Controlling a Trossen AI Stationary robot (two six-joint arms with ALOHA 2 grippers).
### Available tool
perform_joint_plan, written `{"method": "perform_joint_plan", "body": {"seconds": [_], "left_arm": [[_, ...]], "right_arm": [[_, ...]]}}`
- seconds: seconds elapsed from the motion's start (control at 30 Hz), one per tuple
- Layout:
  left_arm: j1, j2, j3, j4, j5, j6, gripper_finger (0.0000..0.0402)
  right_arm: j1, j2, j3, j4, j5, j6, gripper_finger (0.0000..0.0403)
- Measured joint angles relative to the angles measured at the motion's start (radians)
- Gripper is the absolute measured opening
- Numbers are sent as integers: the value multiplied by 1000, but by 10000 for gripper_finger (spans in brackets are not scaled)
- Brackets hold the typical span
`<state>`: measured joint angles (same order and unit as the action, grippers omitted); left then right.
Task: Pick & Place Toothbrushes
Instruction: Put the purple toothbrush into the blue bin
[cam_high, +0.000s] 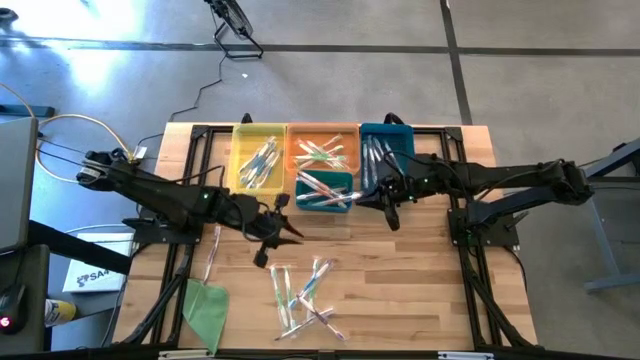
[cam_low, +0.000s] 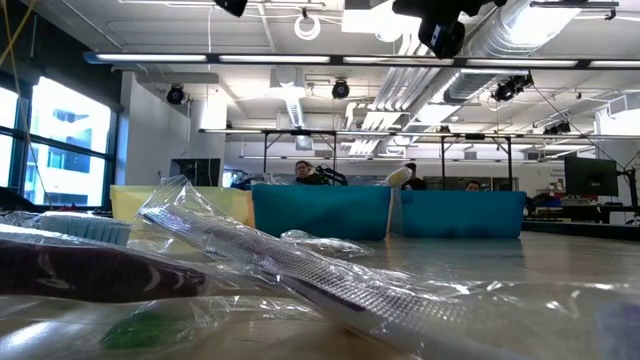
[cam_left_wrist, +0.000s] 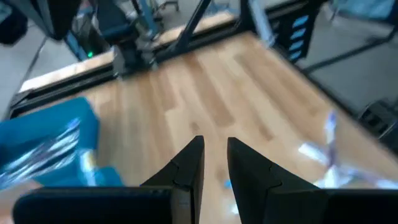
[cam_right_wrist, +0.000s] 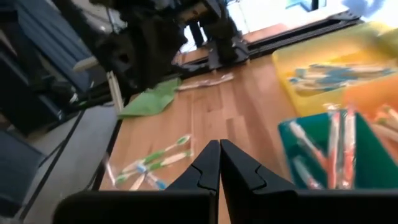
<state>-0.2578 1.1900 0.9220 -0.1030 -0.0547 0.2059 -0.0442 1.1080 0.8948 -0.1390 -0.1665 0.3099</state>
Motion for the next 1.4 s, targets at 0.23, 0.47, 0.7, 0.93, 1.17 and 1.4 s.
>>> {"method": "perform_joint_plan", "body": {"seconds": [0.23,0.47,0.7,0.93,1.17,1.4], "left_arm": [[-101,7,1,3,-9,-137,64],[-217,33,2,12,-87,-302,64],[-307,117,1,93,-189,-397,64],[-333,255,54,198,-214,-410,64],[-334,406,208,89,-155,-440,64],[-348,497,277,39,-84,-573,64]], "right_arm": [[45,6,0,-58,13,-1,4],[70,6,0,-65,60,-24,4],[73,6,0,-68,72,-29,4],[73,6,0,-70,72,-53,4],[73,6,0,-91,72,-53,4],[73,6,0,-100,62,-79,4]]}}
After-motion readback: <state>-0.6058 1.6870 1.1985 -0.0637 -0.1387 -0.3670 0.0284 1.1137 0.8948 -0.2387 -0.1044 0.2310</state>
